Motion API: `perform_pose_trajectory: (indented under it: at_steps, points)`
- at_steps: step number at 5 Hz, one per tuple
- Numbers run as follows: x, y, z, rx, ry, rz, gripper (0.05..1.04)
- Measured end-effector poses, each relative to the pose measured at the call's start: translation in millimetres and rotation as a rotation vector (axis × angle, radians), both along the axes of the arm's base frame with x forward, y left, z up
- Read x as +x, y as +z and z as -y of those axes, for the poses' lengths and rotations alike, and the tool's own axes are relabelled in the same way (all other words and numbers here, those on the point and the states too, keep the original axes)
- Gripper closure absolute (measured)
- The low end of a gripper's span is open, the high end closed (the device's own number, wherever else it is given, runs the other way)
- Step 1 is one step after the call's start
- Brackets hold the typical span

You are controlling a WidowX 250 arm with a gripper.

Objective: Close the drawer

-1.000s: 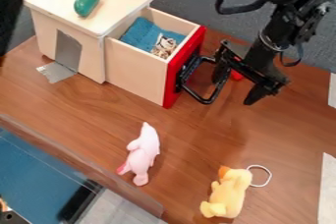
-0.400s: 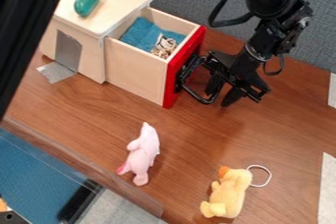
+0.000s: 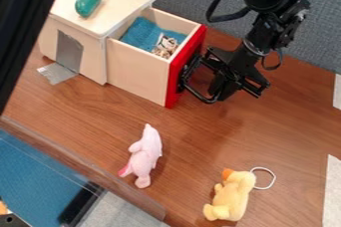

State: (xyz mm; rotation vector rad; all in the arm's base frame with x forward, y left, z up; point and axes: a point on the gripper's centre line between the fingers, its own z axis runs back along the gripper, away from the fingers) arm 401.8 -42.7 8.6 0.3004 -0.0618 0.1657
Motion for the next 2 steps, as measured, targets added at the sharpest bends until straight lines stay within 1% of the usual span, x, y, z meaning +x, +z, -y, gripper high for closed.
perform_pose_trajectory:
  at_steps: [1,2]
  points:
    - [-4,-1.3,-22,0.001,0.048,-0.012,0.953]
    - [-9,-1.4,-34,0.018,0.051,-0.016,0.953]
